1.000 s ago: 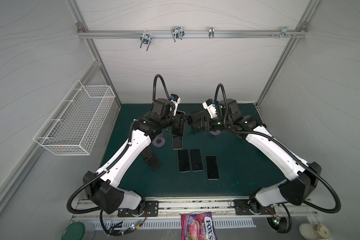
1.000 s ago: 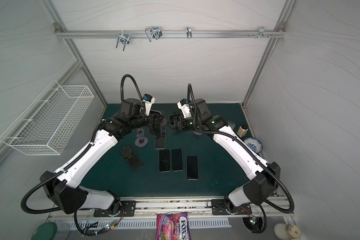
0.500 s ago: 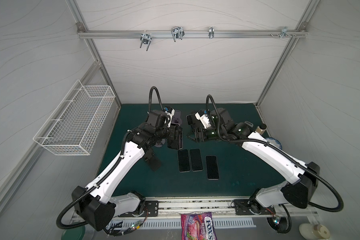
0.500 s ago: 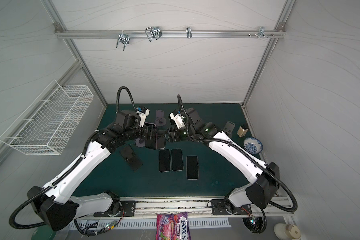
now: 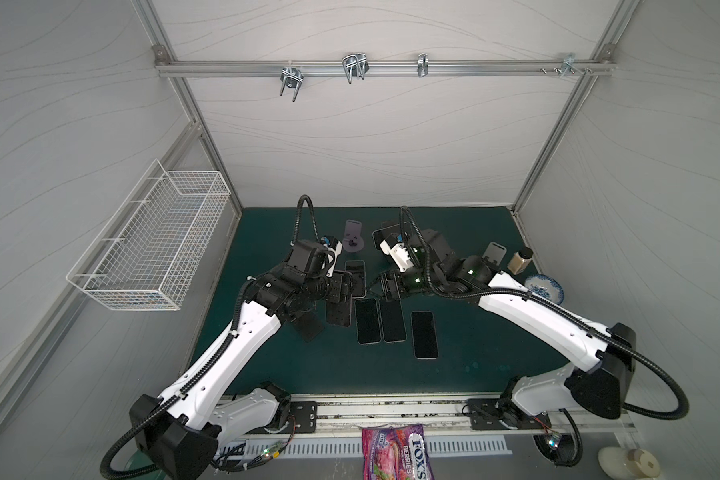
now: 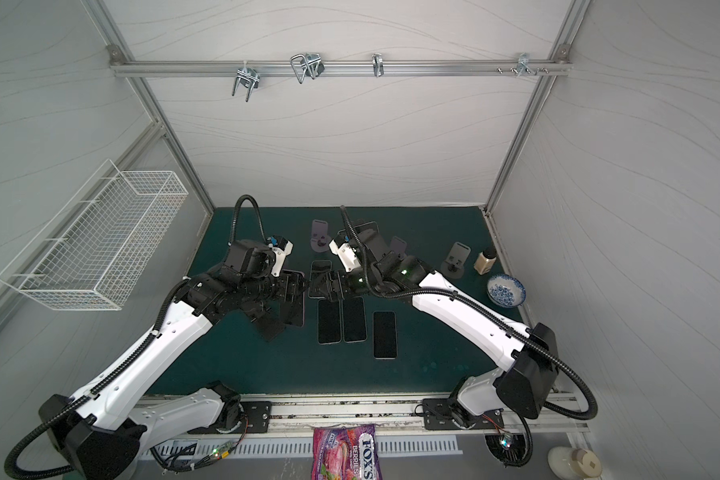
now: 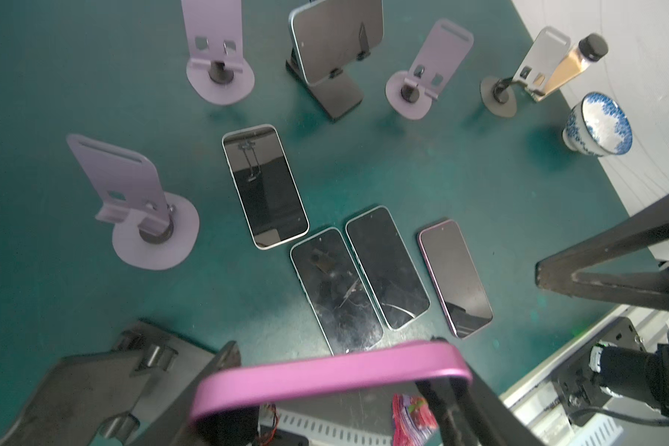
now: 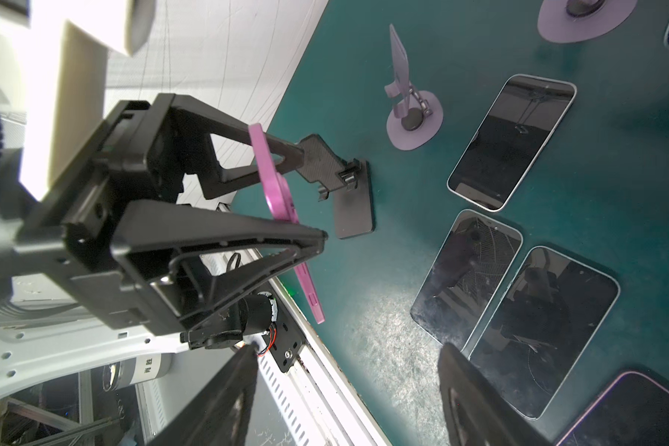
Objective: Remove the phone from the phone stand
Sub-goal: 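Carry the pink-edged phone with the left gripper toward the flat phones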
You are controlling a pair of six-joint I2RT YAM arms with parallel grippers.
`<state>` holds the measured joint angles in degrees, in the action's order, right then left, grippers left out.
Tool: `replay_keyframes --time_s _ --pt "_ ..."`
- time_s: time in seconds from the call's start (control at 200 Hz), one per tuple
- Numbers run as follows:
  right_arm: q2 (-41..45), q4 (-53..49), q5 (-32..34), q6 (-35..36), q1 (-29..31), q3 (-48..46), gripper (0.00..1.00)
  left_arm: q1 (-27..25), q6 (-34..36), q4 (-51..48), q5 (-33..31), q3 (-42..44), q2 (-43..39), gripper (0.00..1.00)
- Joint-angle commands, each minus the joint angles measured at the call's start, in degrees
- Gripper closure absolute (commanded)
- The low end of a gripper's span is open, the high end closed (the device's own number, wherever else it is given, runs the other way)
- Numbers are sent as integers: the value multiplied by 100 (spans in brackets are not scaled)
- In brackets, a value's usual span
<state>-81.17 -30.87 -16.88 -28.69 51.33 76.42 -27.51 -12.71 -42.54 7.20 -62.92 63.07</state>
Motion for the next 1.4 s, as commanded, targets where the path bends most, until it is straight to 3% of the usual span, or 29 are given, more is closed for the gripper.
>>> replay_keyframes --time_s 0.0,0.275,0.625,0.895,1.395 --pt "-59 22 47 -102 94 -70 25 -9 -187 -11 189 -13 -113 57" --pt "65 -80 68 -201 140 -318 25 -10 -512 -127 366 390 -44 56" --pt "174 -55 116 -281 164 -481 25 -7 -1009 -90 782 548 631 56" --pt "234 -24 164 -291 158 -529 24 -9 -1049 -373 485 498 1296 57" --pt "250 2 176 -387 166 -559 24 11 -971 46 255 790 2028 58"
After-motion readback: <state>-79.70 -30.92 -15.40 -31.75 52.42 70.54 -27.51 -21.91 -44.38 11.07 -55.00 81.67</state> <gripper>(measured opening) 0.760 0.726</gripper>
